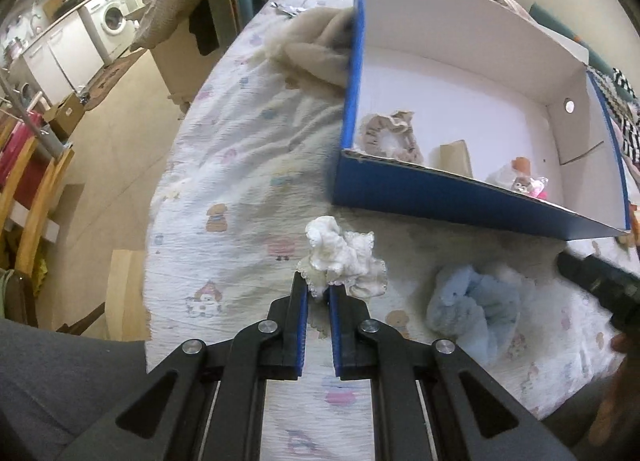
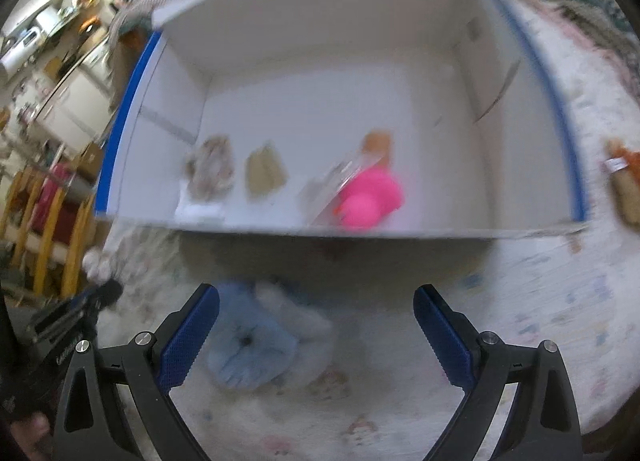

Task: Organize soft objects
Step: 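Grasp the white scrunchie with the left tool, then grasp the light-blue plush with the right tool, then carry the plush and white scrunchie into the box and open both tools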

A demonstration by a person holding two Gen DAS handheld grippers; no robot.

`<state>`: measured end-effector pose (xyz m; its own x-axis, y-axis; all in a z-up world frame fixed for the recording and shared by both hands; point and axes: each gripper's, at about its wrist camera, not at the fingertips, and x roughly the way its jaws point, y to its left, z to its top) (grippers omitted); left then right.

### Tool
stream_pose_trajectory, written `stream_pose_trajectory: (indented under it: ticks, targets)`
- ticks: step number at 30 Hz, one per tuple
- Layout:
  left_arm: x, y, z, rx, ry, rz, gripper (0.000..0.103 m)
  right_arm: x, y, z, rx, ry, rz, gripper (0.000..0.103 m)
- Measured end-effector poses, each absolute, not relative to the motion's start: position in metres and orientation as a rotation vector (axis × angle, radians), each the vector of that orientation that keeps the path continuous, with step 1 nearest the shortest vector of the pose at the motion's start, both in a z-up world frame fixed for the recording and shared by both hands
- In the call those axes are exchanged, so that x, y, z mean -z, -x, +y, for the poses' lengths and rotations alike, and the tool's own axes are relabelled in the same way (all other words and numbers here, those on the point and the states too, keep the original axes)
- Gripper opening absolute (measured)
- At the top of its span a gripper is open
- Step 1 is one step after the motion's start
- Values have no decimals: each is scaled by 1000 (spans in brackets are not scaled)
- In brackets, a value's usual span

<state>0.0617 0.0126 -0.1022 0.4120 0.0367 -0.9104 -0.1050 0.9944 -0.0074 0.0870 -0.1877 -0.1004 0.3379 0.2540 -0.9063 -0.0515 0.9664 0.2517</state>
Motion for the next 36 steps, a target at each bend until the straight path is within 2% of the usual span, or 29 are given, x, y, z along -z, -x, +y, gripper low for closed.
stream_pose_trajectory:
  ticks: [12,13,14,17,21,36]
  targets:
    - [110,-61,9,-95,41,1149,9,152,-89,-120,-289,123,1324,101]
    - [111,-61,9,-96,37,1149,9,153,-88,-119,-299,126,1323,96]
    - [111,-61,9,-96,33,1149,9,153,-88,-117,-318,120,1323,75]
    - [115,-61,8,-87,31,1158,9,144,-82,-113,-353,132,1284,43]
    - [121,-58,4,-81,2,1177,9,130,-71,-112,-373,153,1227,32]
    - [80,-38,-3,-67,0,1092,9,56,-28,-151,-335,-8,1039,30]
